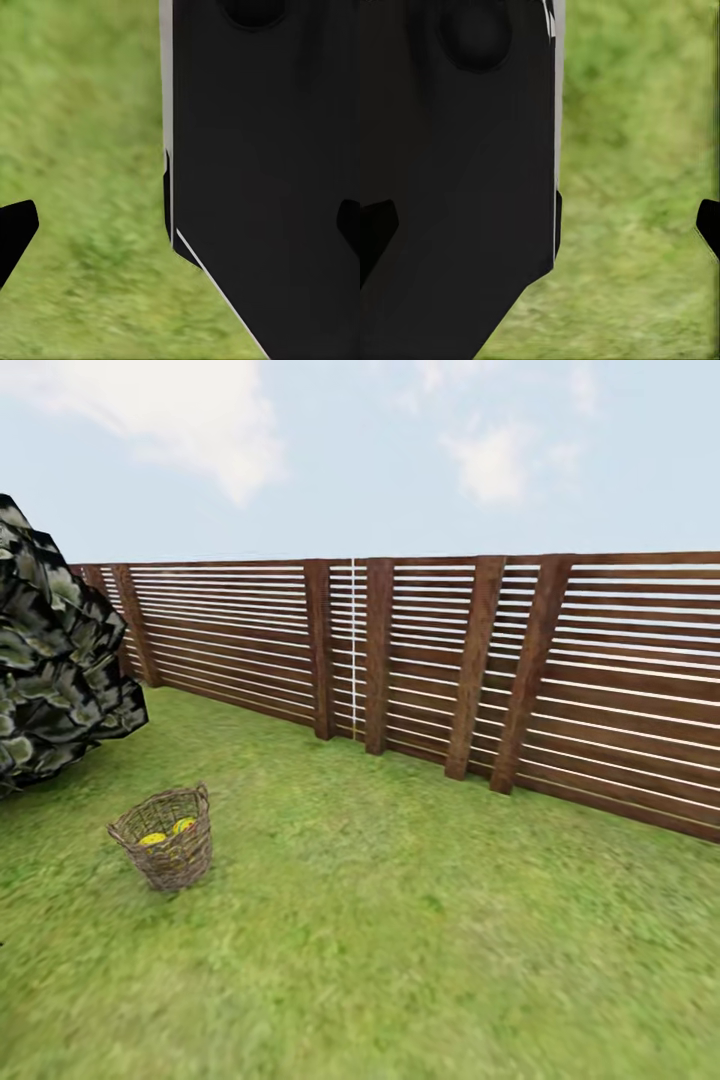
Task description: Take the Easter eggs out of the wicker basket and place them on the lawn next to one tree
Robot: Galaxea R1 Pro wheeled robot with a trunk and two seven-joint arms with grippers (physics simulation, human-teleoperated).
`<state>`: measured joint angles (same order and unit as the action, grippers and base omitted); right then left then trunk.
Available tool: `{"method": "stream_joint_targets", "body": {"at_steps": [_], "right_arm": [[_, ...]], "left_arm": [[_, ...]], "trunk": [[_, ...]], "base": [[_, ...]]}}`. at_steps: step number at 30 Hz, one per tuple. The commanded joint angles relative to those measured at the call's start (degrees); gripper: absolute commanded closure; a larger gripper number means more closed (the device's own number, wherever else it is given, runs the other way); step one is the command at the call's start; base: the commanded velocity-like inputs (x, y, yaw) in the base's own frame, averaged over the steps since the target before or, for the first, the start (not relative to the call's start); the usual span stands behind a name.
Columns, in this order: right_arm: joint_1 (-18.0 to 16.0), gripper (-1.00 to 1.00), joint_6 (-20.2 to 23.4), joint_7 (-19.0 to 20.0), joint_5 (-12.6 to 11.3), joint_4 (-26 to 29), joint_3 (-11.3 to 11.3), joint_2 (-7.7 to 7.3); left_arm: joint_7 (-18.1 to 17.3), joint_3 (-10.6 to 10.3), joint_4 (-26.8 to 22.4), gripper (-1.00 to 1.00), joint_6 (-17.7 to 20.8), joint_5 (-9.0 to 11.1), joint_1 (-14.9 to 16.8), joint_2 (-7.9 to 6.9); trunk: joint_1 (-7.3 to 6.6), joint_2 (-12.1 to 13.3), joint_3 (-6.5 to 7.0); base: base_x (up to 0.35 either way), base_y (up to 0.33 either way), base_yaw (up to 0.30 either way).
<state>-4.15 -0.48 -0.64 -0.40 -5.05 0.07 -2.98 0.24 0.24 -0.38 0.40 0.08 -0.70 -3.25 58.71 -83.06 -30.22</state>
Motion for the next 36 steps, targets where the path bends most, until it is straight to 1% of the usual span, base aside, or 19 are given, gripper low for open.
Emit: {"method": "stream_joint_targets", "body": {"at_steps": [1,23,32,36], "right_arm": [[-0.1,-1.0,-0.1,-0.1,0.0,-0.1,0.0,0.0],[-0.1,-1.0,-0.1,-0.1,0.0,-0.1,0.0,-0.01],[-0.1,-1.0,-0.1,-0.1,0.0,-0.1,0.0,-0.01],[-0.1,-1.0,-0.1,-0.1,-0.3,-0.1,-0.1,0.04]], "left_arm": [[0.0,0.0,0.0,-1.0,0.0,0.0,0.0,0.0],[0.0,0.0,0.0,-1.0,0.0,0.0,0.0,0.0],[0.0,0.0,-0.1,-1.0,0.0,0.0,0.0,0.0],[0.0,0.0,-0.1,-1.0,0.0,0.0,0.0,0.0]], "trunk": [[0.02,0.0,0.05],[0.02,0.0,1.9],[0.02,0.0,2.0],[0.02,0.0,2.0]], "base": [[0.216,-0.073,0.06],[0.201,-0.073,0.064],[0.179,-0.073,0.016],[0.177,-0.073,0.169]]}}
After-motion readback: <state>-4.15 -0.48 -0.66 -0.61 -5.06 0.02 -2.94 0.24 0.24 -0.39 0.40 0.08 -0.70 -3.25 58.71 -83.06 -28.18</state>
